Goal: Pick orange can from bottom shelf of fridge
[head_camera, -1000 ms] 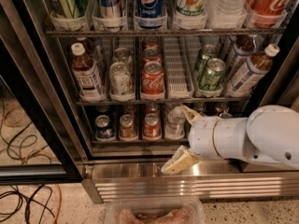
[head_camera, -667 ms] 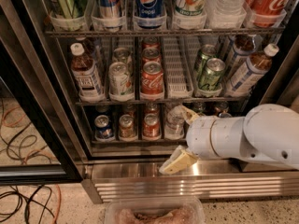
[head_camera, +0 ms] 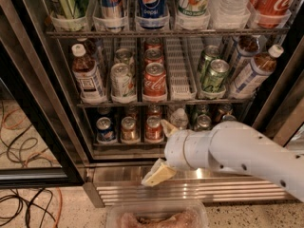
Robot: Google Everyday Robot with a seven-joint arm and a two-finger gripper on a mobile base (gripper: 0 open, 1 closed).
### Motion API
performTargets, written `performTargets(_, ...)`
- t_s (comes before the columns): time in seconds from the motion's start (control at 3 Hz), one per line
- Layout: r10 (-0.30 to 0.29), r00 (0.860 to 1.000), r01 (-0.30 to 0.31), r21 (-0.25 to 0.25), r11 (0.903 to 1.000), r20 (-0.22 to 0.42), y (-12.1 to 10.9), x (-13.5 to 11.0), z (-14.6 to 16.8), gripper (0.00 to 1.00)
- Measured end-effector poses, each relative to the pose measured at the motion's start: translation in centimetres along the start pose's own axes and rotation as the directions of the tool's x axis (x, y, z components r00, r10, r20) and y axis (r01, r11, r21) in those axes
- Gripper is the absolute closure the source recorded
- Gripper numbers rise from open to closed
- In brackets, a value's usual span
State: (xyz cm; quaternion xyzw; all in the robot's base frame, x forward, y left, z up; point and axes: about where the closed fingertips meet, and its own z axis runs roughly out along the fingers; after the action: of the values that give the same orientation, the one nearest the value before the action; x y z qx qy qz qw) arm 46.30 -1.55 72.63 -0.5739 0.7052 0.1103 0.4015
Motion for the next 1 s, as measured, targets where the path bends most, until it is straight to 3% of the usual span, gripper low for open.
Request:
performTargets(0.33,0.024,1.0,-0.024,0.003,0.9997,-0.009,1.6,0.8,3.1,0.0)
performTargets(0.67,0.086,0.996,-0.086,0.023,0.9961,-0.011,3.1,2.3,6.5,0.0)
performTargets(1.0,0.085,0.996,-0.085,0.025,0.9961,-0.011,3.1,2.3,6.5,0.0)
